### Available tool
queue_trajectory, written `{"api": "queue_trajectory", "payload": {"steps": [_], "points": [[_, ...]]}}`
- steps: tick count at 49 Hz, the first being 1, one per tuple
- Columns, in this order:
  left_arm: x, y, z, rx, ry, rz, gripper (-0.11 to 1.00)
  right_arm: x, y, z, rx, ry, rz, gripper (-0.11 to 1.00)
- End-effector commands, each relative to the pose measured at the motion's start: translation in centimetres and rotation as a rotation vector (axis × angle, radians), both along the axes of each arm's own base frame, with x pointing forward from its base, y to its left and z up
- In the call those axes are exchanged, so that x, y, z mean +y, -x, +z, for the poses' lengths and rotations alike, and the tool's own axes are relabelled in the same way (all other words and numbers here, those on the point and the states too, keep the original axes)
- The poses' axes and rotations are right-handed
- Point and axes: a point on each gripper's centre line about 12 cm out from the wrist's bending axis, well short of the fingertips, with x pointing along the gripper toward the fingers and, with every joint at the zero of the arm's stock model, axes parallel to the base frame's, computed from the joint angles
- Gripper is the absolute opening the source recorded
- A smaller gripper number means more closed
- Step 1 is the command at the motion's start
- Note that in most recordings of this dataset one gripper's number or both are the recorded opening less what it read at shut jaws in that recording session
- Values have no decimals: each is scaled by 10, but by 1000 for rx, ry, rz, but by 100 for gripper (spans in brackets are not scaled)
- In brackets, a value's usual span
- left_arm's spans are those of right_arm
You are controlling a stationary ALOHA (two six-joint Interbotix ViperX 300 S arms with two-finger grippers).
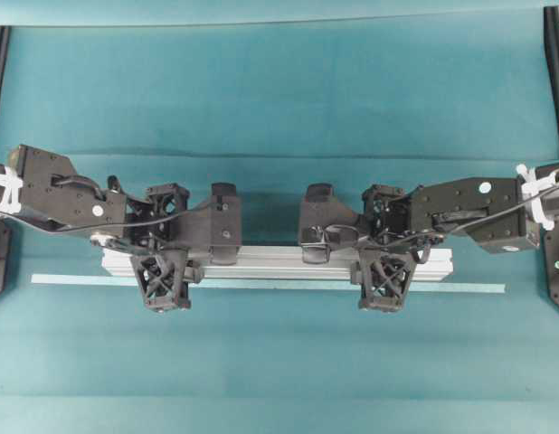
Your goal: Lift the metal rail with both hands.
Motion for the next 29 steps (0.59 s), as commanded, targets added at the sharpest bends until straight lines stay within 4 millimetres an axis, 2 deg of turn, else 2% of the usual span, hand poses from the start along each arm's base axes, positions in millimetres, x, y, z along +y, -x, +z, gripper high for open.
{"api": "queue_trajectory", "payload": {"steps": [1, 8, 26, 29], "points": [[1, -3, 3, -22, 1, 4, 36, 1, 2, -6, 17, -2, -4, 39], [0, -5, 3, -61, 1, 1, 35, 1, 2, -6, 14, -2, -6, 39], [0, 2, -5, -35, 2, 3, 36, 0, 2, -6, 19, -3, -9, 40], [0, 2, -5, -38, 2, 3, 42, 1, 3, -7, 22, -4, -8, 40]]}}
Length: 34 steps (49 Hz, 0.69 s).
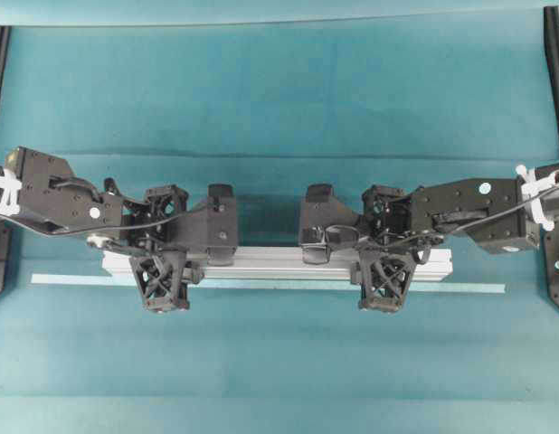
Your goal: Lift the metal rail with both hands.
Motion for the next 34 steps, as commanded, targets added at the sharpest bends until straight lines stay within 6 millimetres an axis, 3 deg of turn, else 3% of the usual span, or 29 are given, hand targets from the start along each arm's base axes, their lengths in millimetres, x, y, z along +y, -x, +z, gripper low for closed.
{"api": "queue_trajectory", "payload": {"steps": [1, 7, 11, 15, 25, 34], "points": [[1, 0, 0, -5, 1, 6, 48, 1, 3, -6, 28, -4, -6, 41], [2, 0, 0, -18, 1, 7, 84, 1, 3, -5, 29, -5, -2, 66], [2, 0, 0, -17, 1, 7, 97, 1, 3, -6, 31, -5, -2, 85], [2, 1, 0, -15, 1, 6, 96, 1, 3, -5, 31, -5, -5, 95], [2, 0, 0, -17, -4, -4, 96, 1, 3, 0, 17, -4, -6, 95], [1, 1, 23, -72, -6, -8, 96, 1, 3, 21, -43, -5, -8, 95]]}}
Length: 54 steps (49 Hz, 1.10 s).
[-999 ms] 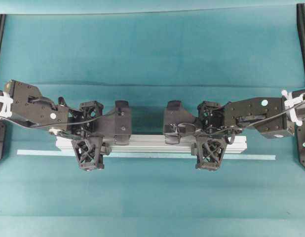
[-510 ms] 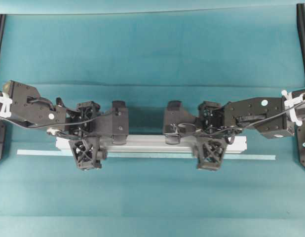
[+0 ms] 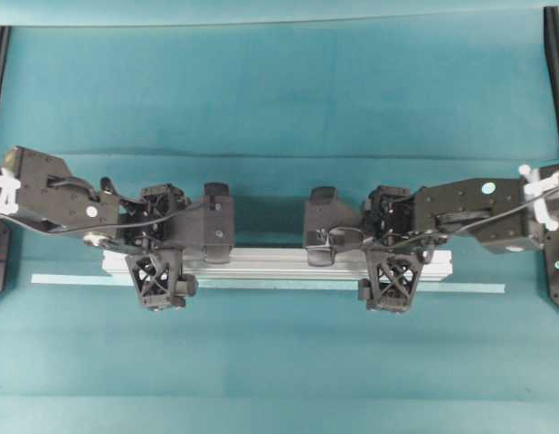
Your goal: Lift the metal rail with both hands.
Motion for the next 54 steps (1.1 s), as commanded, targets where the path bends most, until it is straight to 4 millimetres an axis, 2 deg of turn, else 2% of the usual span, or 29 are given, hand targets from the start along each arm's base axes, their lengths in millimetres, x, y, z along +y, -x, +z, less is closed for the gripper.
{"api": "queue_trajectory", "payload": {"steps": [1, 15, 27, 38, 49, 54], "points": [[0, -1, 22, -60, -1, -3, 96, 1, -2, 13, -39, -2, -5, 95], [-1, 11, 77, -209, -2, -3, 96, -2, 4, 65, -190, 2, -18, 95], [0, 26, 117, -336, -4, -1, 96, -11, 18, 103, -341, 12, -48, 95], [5, 42, 140, -428, -2, 26, 96, -12, 38, 129, -477, 20, -60, 95], [5, 53, 170, -597, -3, 25, 96, -12, 56, 154, -655, 25, -78, 94], [5, 60, 173, -624, -3, 27, 96, -12, 68, 167, -774, 29, -93, 95]]}}
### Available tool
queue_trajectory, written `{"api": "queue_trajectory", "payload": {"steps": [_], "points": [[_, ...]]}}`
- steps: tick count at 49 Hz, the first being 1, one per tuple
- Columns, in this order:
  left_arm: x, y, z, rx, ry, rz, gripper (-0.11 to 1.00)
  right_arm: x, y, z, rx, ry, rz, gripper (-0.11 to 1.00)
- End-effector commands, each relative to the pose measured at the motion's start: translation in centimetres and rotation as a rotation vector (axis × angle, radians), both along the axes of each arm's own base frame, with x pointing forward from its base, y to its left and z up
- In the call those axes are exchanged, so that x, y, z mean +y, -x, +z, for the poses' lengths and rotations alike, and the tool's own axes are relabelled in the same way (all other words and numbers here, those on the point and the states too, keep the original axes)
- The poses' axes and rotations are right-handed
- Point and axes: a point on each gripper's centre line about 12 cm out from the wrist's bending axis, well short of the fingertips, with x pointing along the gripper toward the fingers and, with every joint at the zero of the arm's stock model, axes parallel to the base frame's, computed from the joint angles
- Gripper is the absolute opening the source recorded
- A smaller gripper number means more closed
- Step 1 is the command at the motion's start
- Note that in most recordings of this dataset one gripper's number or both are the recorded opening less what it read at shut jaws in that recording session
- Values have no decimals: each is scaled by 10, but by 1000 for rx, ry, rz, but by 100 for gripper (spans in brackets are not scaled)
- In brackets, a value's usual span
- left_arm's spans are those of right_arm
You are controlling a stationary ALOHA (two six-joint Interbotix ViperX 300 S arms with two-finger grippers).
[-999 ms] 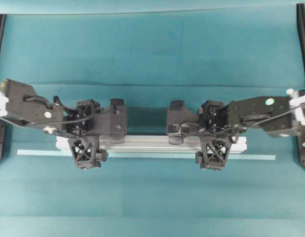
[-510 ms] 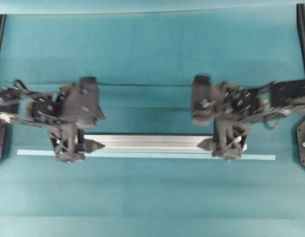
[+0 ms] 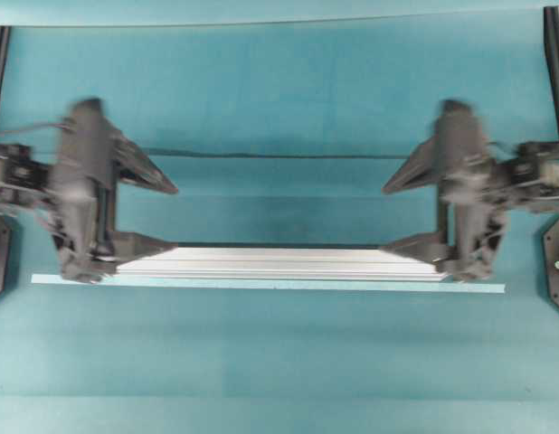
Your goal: Lift the metal rail with both hands.
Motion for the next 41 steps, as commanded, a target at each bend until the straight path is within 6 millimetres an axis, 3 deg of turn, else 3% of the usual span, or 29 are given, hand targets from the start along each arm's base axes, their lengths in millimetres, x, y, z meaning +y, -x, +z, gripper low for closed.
{"api": "queue_trajectory", "payload": {"steps": [1, 18, 41], "points": [[0, 4, 10, -46, 1, 1, 96, -1, 8, 14, -110, -2, -15, 94], [0, 24, 35, -206, 0, 4, 96, 2, 50, 47, -296, 16, -16, 94], [3, 63, 71, -388, -9, 26, 95, 3, 67, 59, -365, 18, -16, 94]]}}
